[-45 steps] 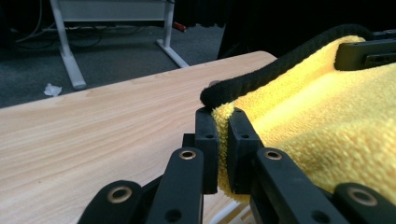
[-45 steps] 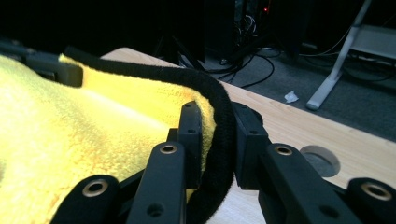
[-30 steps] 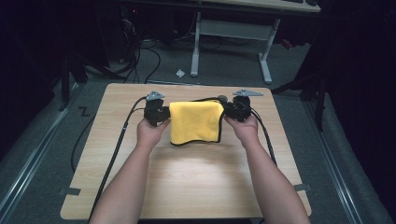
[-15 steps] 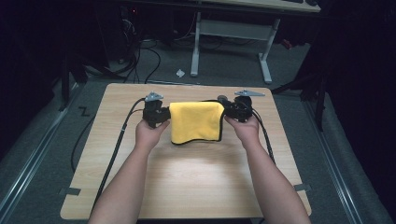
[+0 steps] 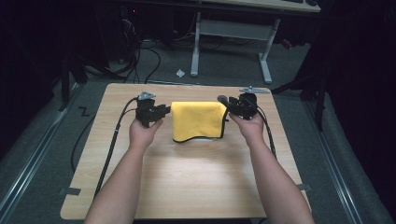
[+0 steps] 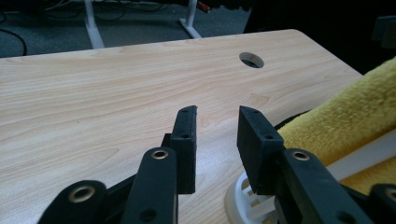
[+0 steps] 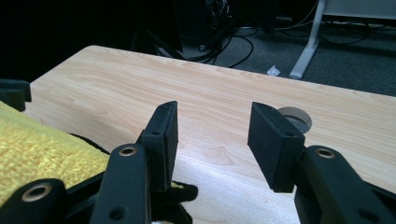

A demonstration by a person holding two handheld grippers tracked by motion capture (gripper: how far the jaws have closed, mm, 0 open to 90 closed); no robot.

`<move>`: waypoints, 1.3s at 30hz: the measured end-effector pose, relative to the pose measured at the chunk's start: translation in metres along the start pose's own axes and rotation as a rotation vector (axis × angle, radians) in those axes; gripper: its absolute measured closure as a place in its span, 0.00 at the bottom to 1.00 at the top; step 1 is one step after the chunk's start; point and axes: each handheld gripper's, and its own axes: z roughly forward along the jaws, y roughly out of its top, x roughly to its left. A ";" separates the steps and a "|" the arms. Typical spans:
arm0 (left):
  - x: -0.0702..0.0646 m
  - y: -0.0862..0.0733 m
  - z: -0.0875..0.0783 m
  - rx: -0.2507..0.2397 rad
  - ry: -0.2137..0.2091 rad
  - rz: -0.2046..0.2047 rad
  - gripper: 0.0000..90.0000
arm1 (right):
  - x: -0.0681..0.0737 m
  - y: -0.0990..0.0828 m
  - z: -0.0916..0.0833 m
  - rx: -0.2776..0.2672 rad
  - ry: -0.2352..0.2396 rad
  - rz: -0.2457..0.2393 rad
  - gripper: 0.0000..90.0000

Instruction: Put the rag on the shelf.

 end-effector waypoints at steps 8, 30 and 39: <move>-0.002 -0.005 -0.005 -0.017 0.020 0.016 0.74 | 0.000 -0.005 -0.006 0.001 -0.003 -0.016 0.59; -0.010 -0.027 -0.050 -0.076 0.051 0.044 0.66 | 0.012 -0.022 -0.050 -0.045 -0.067 -0.099 0.51; -0.021 -0.051 -0.082 -0.107 0.010 0.028 0.65 | 0.036 -0.043 -0.079 -0.070 -0.054 -0.165 0.50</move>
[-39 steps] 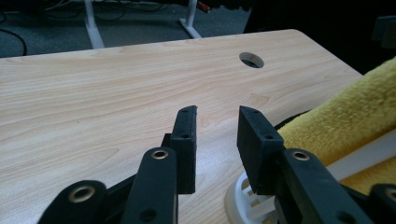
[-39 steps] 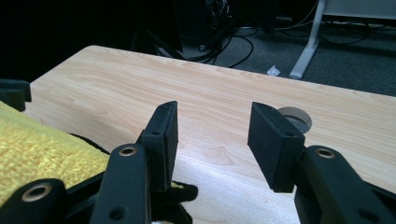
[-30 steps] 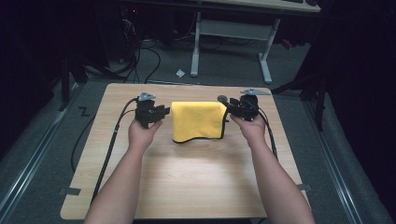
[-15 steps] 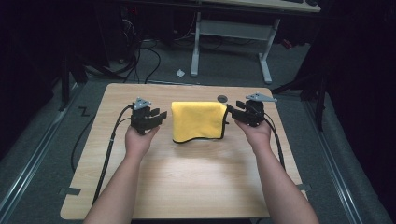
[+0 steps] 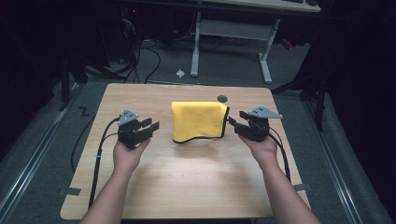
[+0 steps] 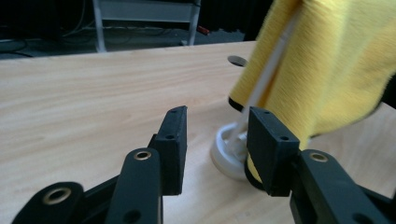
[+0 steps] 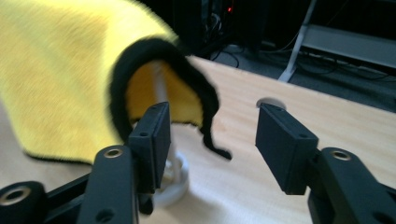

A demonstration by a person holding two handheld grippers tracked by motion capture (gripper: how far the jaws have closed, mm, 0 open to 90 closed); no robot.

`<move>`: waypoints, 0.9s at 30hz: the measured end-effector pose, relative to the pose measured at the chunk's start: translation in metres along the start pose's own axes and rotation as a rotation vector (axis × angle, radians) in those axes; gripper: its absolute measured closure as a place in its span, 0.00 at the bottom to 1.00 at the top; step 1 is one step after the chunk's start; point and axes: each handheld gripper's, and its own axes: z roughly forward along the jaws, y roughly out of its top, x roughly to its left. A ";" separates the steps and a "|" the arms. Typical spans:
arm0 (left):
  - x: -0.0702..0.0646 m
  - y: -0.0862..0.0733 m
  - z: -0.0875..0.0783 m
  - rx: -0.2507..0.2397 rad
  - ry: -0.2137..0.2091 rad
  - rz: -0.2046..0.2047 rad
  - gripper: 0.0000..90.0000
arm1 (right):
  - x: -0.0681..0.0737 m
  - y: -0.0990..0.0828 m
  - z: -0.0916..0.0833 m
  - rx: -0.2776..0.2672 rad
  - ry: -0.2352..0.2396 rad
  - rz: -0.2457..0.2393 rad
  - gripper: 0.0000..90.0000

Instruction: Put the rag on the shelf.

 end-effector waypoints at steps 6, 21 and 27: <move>-0.014 -0.025 -0.027 0.004 -0.030 0.015 0.64 | 0.023 -0.013 -0.017 0.003 0.009 -0.044 0.49; -0.052 -0.124 -0.069 0.198 -0.087 0.036 0.59 | 0.092 -0.090 -0.039 0.099 0.076 -0.070 0.49; -0.052 -0.117 -0.066 0.154 -0.106 0.027 0.57 | 0.097 -0.113 -0.034 0.174 0.083 -0.125 0.50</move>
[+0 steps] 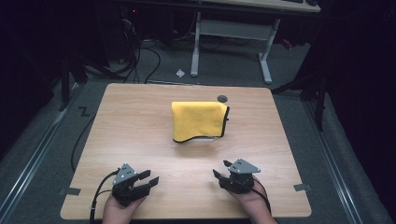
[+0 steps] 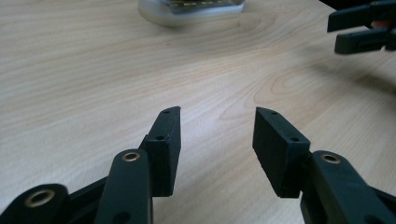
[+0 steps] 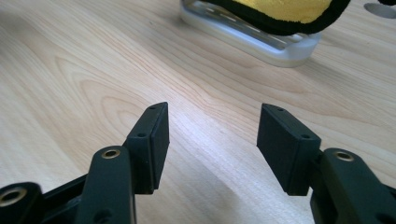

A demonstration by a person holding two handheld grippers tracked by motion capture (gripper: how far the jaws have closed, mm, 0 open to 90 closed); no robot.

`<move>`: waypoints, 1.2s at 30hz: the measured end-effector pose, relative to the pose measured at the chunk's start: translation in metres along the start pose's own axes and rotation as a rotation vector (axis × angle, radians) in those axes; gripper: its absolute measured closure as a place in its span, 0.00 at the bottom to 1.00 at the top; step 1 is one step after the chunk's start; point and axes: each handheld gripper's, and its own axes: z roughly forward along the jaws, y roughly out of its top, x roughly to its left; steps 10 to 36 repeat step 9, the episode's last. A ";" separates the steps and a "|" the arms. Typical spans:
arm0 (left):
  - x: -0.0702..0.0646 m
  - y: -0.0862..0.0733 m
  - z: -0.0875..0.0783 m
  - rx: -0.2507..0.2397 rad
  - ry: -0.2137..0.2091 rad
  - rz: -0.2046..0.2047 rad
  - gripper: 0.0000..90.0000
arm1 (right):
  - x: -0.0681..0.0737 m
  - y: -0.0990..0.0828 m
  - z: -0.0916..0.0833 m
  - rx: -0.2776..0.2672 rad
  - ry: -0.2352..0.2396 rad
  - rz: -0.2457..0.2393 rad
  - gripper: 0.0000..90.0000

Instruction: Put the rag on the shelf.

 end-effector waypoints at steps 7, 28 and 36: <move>0.007 -0.003 0.000 0.013 0.005 -0.019 0.57 | -0.001 0.001 0.005 0.002 0.014 0.004 0.49; 0.008 -0.002 -0.001 0.012 0.009 -0.020 0.56 | -0.004 0.000 0.006 0.004 0.012 0.012 0.49; 0.008 -0.002 -0.001 0.012 0.009 -0.020 0.56 | -0.004 0.000 0.006 0.004 0.012 0.012 0.49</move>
